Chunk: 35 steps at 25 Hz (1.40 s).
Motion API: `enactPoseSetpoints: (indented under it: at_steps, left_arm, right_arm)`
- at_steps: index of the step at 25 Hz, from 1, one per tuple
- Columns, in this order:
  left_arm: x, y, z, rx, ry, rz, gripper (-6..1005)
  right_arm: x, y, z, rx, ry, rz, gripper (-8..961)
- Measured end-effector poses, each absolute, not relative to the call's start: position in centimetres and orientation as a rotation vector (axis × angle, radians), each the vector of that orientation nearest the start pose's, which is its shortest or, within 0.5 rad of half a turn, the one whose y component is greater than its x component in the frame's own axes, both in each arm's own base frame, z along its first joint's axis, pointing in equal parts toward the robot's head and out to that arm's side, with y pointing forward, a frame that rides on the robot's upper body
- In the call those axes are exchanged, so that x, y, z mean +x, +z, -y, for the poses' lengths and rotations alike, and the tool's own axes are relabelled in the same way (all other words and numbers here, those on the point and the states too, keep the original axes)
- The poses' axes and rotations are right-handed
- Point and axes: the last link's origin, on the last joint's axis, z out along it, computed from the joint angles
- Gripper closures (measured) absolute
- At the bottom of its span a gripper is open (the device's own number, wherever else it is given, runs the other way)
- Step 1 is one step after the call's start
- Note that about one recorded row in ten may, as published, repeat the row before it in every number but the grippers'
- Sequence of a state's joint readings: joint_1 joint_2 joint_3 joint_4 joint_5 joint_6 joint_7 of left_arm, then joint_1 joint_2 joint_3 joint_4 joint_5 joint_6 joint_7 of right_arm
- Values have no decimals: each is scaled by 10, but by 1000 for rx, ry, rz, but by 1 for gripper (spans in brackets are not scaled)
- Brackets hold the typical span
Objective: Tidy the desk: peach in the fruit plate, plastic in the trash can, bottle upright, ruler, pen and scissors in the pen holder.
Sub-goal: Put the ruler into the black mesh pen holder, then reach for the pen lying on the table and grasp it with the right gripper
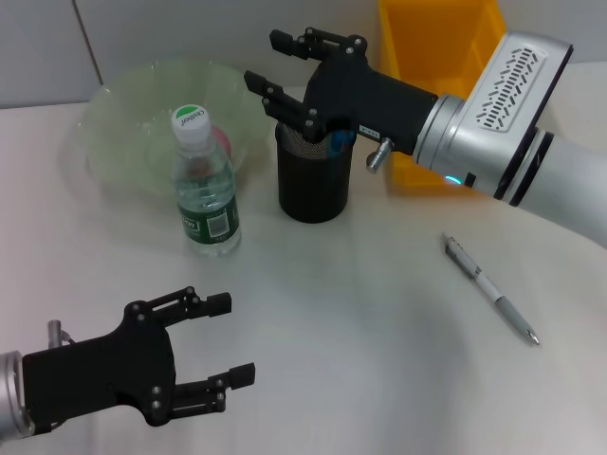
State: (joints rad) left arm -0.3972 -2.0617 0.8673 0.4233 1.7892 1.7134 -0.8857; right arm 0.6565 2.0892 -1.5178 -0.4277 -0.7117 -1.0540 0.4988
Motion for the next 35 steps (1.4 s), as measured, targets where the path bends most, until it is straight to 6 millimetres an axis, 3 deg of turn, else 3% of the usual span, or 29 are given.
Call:
enactPoseSetpoints:
  at_steps: [8,15,16,21,24,28,29,31,32,35]
  left_arm:
    - [-277,-33,-255,-2796,-963,251,199]
    - [-277,-33,-255,-2795,-962,248,200]
    - [-278,-32,-255,-2794,-961,248,200]
    - [-278,-32,-255,-2793,-961,249,199]
    - [-278,-32,-256,-2793,-960,246,200]
    - [-277,-32,-257,-2794,-960,242,199]
    - [-277,-31,-257,-2793,-960,241,199]
    - [-278,-31,-256,-2791,-961,242,199]
    - [-278,-30,-256,-2789,-963,241,199]
    - [-278,-30,-256,-2789,-964,242,199]
  right_arm:
    - [172,-49,-392,-2233,895,31,464]
    - [170,-8,-379,-2049,1089,11,379]
    - [166,4,-376,-2021,1127,-12,350]
    - [161,22,-382,-2015,1149,-191,208]
    - [153,32,-390,-2100,1073,-429,180]
    - [144,36,-388,-2217,944,-547,180]
    - [142,39,-384,-2286,820,-653,180]
    - [142,41,-382,-2301,770,-711,180]
    - [143,46,-377,-2336,618,-816,180]
    - [145,53,-373,-2350,466,-921,180]
